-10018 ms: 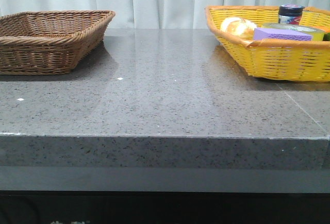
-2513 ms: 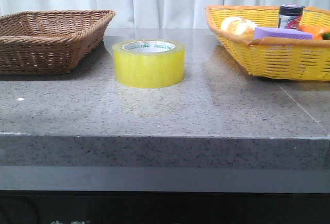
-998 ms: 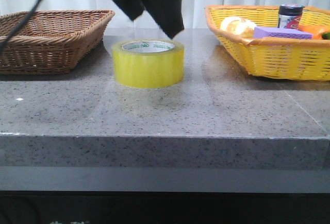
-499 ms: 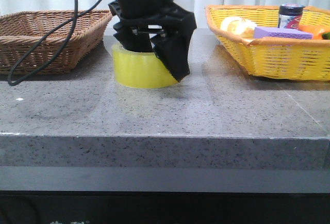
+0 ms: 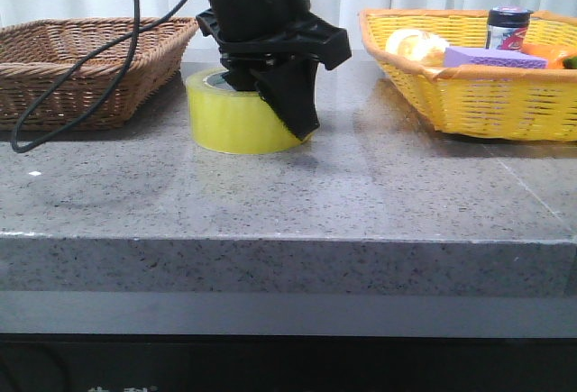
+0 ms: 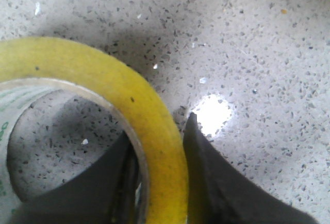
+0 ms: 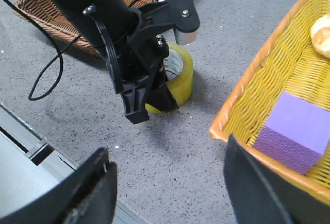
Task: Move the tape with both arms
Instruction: 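Lift the tape roll with the left gripper and carry it over the brown basket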
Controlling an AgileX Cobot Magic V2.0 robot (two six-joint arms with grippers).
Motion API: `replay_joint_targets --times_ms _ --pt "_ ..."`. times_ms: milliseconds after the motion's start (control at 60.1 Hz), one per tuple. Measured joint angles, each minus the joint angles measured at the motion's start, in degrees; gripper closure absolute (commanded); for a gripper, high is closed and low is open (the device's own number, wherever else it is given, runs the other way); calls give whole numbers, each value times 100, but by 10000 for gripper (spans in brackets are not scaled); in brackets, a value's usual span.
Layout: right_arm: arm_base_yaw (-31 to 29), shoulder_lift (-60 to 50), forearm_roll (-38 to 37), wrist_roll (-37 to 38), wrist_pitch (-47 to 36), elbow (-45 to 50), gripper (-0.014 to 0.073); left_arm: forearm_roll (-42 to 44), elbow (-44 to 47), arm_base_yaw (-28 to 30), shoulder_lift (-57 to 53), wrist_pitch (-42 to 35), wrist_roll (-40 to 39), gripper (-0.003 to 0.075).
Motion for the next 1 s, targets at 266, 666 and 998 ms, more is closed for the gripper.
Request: replay_joint_targets --times_ms 266,666,998 --pt "0 0 0 0 0 0 118 7 -215 0 25 191 0 682" --pt "0 0 0 0 0 0 118 209 -1888 117 33 1060 0 682" --pt "0 0 0 0 0 9 118 340 -2441 1076 33 1498 -21 682"
